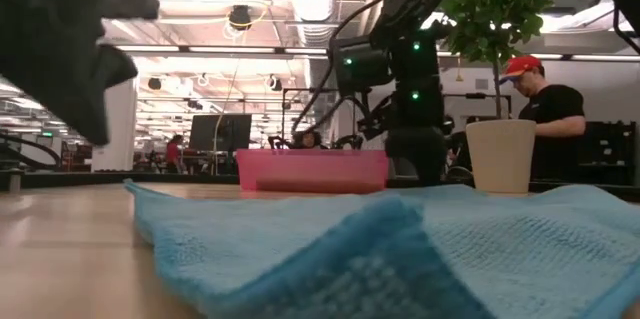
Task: Fold microfiber towels
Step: Fold the blue microfiber cloth
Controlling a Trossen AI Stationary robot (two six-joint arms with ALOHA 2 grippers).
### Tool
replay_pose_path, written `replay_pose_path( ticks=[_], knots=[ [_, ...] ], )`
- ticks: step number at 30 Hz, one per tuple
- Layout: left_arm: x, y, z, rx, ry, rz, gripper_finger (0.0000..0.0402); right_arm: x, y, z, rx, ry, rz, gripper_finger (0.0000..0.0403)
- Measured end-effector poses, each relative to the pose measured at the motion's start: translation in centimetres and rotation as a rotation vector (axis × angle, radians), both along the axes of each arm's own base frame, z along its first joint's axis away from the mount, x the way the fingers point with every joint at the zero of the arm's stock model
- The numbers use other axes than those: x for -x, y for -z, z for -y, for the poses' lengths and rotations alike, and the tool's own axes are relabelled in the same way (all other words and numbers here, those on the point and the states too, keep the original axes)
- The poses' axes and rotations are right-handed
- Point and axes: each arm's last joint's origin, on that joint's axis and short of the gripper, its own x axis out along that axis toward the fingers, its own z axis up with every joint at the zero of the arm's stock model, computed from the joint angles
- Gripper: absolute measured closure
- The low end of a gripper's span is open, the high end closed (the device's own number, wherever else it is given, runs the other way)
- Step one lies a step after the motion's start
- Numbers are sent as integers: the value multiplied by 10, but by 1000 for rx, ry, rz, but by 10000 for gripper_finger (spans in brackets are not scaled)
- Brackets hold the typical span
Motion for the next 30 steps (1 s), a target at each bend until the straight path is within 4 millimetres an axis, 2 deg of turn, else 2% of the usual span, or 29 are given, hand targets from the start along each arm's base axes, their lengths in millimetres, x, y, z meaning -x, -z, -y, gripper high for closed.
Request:
replay_pose_path(
  ticks=[2,5,8,12,16,19,23,30],
  knots=[
    [-1,-6,-1,-7,-18,54,401,0,-1,-9,7,-7,-4,285],
    [-5,-9,2,6,-11,120,401,4,-13,-23,12,-19,-7,285],
    [-11,-6,2,31,19,208,401,10,-34,-33,70,-41,31,285],
    [-14,0,-5,22,15,271,401,19,-70,-35,222,-54,141,285],
    [-11,13,-13,39,-6,266,401,29,-97,-34,247,-43,236,285],
    [-8,20,-16,67,-18,273,401,37,-111,-42,247,-61,288,285],
    [-5,26,-18,78,-30,292,401,50,-117,-57,236,-90,354,285],
    [-1,31,-20,75,-19,238,401,76,-113,-70,223,-33,397,285]
  ],
)
